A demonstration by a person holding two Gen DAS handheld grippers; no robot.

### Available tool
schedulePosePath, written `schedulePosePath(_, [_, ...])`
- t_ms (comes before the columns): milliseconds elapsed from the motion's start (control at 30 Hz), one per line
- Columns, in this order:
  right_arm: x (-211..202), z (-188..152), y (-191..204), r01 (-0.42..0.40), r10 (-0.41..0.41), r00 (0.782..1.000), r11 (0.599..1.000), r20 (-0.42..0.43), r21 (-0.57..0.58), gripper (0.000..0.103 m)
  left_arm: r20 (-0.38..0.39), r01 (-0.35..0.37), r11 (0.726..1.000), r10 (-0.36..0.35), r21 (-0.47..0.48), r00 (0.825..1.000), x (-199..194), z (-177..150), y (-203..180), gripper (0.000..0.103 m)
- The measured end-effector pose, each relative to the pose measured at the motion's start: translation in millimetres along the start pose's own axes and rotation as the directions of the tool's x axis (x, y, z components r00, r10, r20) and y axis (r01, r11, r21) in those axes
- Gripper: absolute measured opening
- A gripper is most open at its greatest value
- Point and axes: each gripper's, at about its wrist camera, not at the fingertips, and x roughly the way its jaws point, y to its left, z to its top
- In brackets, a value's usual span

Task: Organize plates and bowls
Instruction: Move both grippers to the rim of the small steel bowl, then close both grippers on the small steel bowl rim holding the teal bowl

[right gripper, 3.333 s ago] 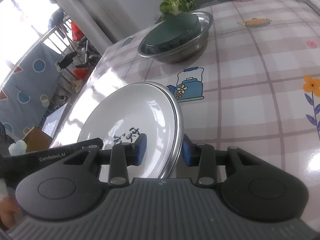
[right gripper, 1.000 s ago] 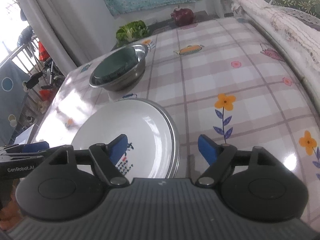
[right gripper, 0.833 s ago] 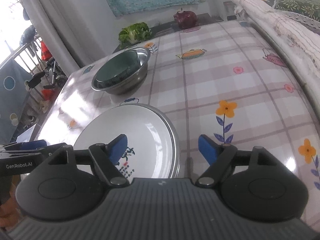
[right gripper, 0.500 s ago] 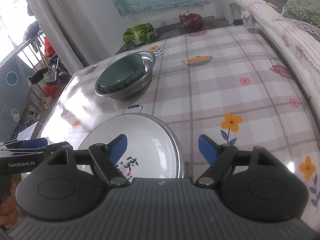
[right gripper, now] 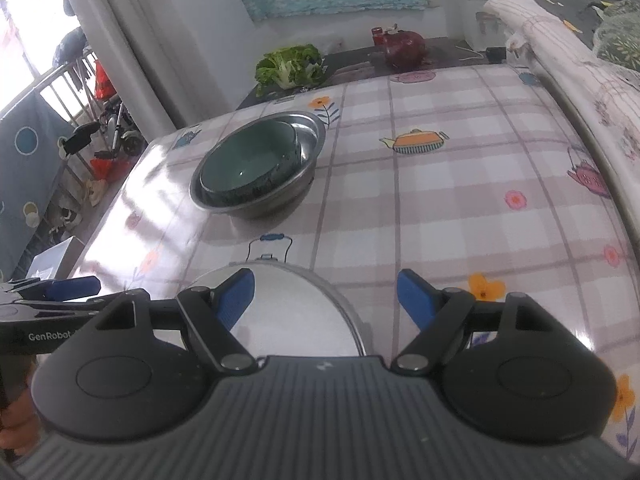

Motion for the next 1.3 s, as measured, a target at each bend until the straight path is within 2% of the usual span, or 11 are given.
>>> schedulePosePath(200, [15.1, 31.3, -7.8, 0.005, -0.005, 1.000, 1.000, 0.030, 0.000, 0.078, 0.089, 0.047, 0.998, -0.043, -0.043, 0.995, 11.2, 21.6, 18.8, 0.085])
schedulePosePath(267, [23.6, 44.2, -13.1, -0.001, 0.001, 0.999, 1.000, 0.036, 0.011, 0.077, 0.119, 0.056, 0.997, -0.048, -0.061, 0.992, 19.2, 32.2, 24.7, 0.082])
schedulePosePath(333, [33.5, 57.3, -18.0, -0.011, 0.010, 0.999, 1.000, 0.038, 0.021, 0.072, 0.124, 0.073, 0.994, -0.063, -0.081, 0.990, 31.3, 45.1, 31.0, 0.072])
schedulePosePath(400, [47.3, 70.8, -22.7, -0.020, 0.019, 0.999, 0.999, 0.032, 0.036, 0.066, 0.104, 0.090, 0.990, -0.079, -0.104, 0.991, 47.7, 58.4, 35.4, 0.057])
schedulePosePath(433, [54.7, 77.4, -24.9, -0.025, 0.024, 0.999, 0.999, 0.028, 0.043, 0.062, 0.094, 0.096, 0.989, -0.086, -0.111, 0.992, 55.4, 63.8, 37.2, 0.054])
schedulePosePath(600, [98.1, 107.4, -34.1, -0.058, 0.059, 0.998, 0.994, -0.009, 0.097, 0.046, 0.049, 0.080, 0.988, -0.074, -0.135, 0.996, 92.0, 85.8, 42.2, 0.028])
schedulePosePath(967, [152.2, 132.2, -23.4, -0.115, 0.123, 0.988, 0.989, -0.090, 0.089, 0.030, 0.008, 0.121, 0.980, -0.122, -0.160, 0.993, 122.2, 101.4, 46.8, 0.024])
schedulePosePath(1133, [174.0, 129.6, -17.1, -0.091, 0.101, 0.984, 0.993, -0.144, 0.070, 0.025, -0.036, 0.152, 0.967, -0.163, -0.205, 0.986, 137.9, 102.6, 49.3, 0.023])
schedulePosePath(1300, [187.9, 128.7, -22.4, -0.116, 0.134, 0.979, 0.986, -0.154, 0.121, 0.024, -0.041, 0.171, 0.959, -0.184, -0.227, 0.982, 145.3, 105.2, 49.3, 0.013])
